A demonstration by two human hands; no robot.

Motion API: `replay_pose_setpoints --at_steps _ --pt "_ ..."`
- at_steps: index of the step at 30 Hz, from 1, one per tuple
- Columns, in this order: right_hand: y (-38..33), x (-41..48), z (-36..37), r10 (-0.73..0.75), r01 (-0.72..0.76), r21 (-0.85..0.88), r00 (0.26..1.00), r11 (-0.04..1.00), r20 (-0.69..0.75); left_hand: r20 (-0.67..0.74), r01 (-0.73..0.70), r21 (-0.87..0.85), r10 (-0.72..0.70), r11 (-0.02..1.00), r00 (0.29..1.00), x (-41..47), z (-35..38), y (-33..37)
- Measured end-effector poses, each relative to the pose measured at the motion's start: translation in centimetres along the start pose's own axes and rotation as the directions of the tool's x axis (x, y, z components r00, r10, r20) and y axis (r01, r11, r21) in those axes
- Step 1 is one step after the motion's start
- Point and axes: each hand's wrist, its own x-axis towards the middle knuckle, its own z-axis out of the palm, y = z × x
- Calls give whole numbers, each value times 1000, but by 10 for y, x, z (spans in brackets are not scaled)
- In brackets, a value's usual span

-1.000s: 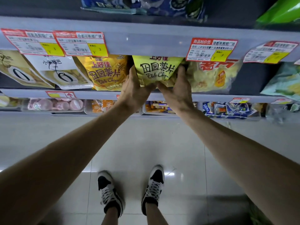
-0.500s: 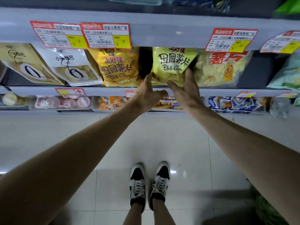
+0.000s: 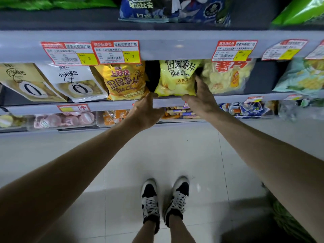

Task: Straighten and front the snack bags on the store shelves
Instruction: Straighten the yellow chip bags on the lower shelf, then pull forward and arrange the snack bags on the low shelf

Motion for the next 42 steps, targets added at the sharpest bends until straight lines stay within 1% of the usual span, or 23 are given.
replay_pose_setpoints --at_steps 3,5,9,12,15,20,24,28,31,36,38,40,42 --pt "6 -16 -10 -60 57 -115 998 992 -27 12 -30 109 28 994 1000 -11 1 10" --pt "11 -32 -20 -103 98 -171 994 980 -21 24 -51 146 49 988 999 -16 8 20" --pt "36 -59 -50 -143 131 -349 990 928 -9 43 -92 232 84 968 996 -21 36 53" --pt "66 -71 -79 -160 143 -409 987 902 -9 55 -118 316 105 942 993 -23 66 85" --pt "102 -80 -114 -122 95 -399 991 912 -44 67 -124 347 107 930 992 -24 100 124" --pt "163 -89 -172 -114 46 -451 986 891 -124 103 -162 323 136 933 985 -24 153 194" --pt "200 -87 -217 -77 -8 -443 982 896 -174 123 -205 324 173 924 977 -15 190 240" --pt "233 -77 -251 -35 -68 -430 973 900 -228 145 -235 349 195 907 970 4 223 272" --pt "255 -69 -271 8 -115 -389 964 914 -266 150 -243 341 203 908 968 18 246 291" --pt "286 -53 -296 88 -189 -326 949 926 -302 169 -218 246 180 944 969 47 276 323" --pt "297 -47 -305 114 -211 -296 943 932 -313 151 -183 172 158 968 976 62 284 336" --pt "305 -40 -314 138 -229 -276 940 934 -311 115 -178 106 166 978 979 76 290 349" --pt "312 -33 -323 174 -258 -256 935 931 -310 96 -183 101 173 978 980 85 292 365"
